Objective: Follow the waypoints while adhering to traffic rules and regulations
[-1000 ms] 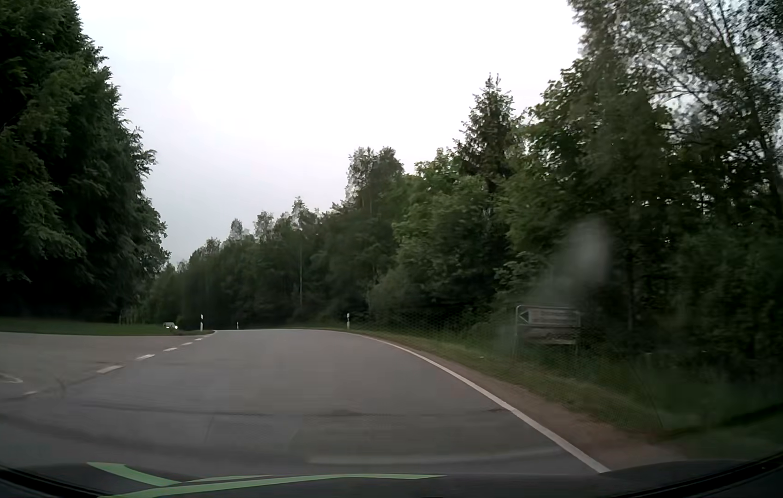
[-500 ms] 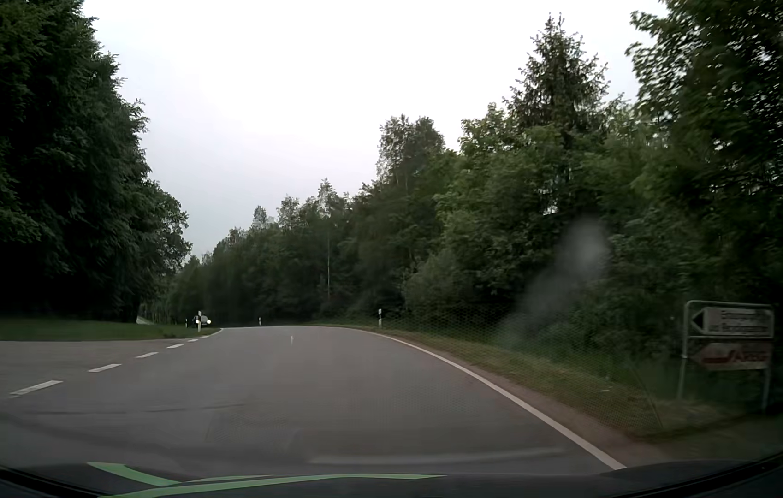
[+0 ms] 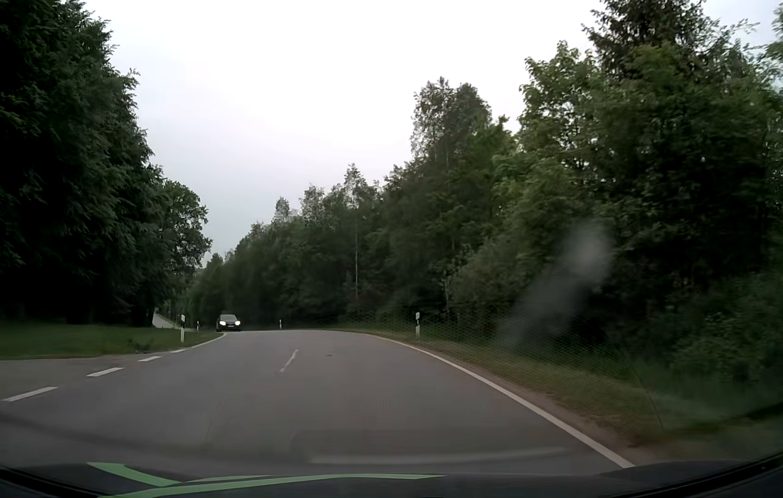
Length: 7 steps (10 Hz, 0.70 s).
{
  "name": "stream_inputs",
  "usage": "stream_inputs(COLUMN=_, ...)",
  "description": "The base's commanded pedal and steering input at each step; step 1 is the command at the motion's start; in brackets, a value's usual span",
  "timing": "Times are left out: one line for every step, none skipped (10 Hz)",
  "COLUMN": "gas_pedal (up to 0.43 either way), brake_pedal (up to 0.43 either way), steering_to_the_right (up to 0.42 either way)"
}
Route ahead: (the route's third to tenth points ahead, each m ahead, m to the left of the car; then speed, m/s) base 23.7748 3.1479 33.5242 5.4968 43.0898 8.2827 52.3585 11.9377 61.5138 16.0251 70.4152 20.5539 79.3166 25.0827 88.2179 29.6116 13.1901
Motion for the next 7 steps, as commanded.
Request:
stream_inputs(gas_pedal=0.079, brake_pedal=0.0, steering_to_the_right=-0.043)
stream_inputs(gas_pedal=0.079, brake_pedal=0.0, steering_to_the_right=-0.042)
stream_inputs(gas_pedal=0.079, brake_pedal=0.0, steering_to_the_right=-0.038)
stream_inputs(gas_pedal=0.079, brake_pedal=0.0, steering_to_the_right=-0.036)
stream_inputs(gas_pedal=0.079, brake_pedal=0.0, steering_to_the_right=-0.036)
stream_inputs(gas_pedal=0.079, brake_pedal=0.0, steering_to_the_right=-0.036)
stream_inputs(gas_pedal=0.079, brake_pedal=0.0, steering_to_the_right=-0.036)
